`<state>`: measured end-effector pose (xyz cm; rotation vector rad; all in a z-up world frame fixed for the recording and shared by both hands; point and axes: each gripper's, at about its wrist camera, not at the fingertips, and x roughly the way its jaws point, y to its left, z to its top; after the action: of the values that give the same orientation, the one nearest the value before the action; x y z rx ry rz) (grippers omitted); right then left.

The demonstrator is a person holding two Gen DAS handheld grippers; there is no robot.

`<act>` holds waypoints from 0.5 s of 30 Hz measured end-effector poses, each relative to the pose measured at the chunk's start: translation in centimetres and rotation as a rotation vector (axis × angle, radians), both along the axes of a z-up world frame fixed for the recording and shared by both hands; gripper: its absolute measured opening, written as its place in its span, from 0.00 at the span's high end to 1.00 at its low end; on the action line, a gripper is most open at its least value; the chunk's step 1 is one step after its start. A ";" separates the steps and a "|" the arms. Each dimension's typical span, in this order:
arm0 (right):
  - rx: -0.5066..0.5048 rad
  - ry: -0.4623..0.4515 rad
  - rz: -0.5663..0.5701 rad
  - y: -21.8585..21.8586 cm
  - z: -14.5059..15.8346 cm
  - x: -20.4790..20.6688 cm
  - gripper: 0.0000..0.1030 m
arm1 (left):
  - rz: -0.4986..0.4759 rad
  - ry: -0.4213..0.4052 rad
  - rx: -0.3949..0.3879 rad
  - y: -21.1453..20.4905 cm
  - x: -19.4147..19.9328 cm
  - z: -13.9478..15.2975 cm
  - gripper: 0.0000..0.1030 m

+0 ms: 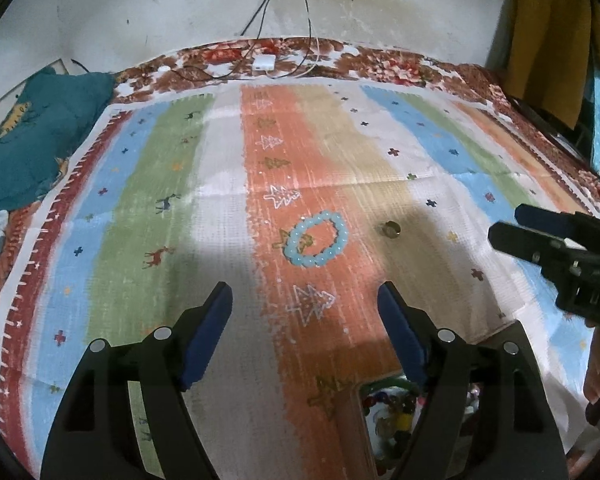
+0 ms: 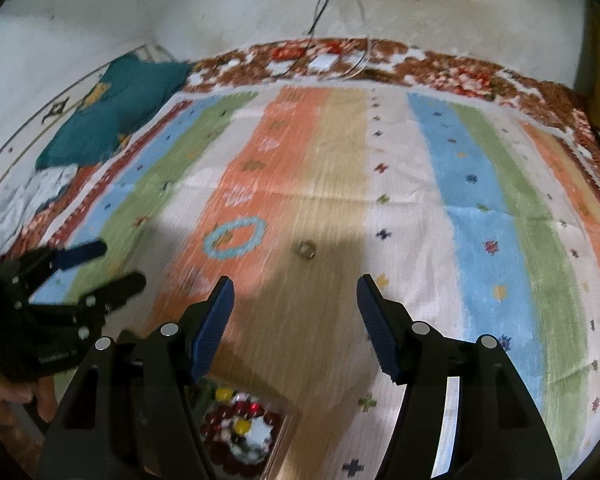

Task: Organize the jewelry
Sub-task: 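Move left tool to light-blue bead bracelet while right tool approaches gold ring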

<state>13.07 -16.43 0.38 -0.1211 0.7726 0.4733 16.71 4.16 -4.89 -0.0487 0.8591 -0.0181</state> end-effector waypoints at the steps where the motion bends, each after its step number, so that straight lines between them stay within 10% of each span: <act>1: 0.002 0.000 -0.002 0.0 0.0 0.2 0.38 | 0.001 0.006 -0.003 0.0 0.3 -0.1 0.28; 15: -0.021 0.049 -0.014 0.8 -2.7 3.4 0.38 | 0.034 0.071 -0.038 0.9 3.1 -2.6 0.26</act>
<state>16.48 -15.61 -2.31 -0.1238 0.8262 0.4562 19.86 5.02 -7.49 -0.0999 0.9291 -0.0009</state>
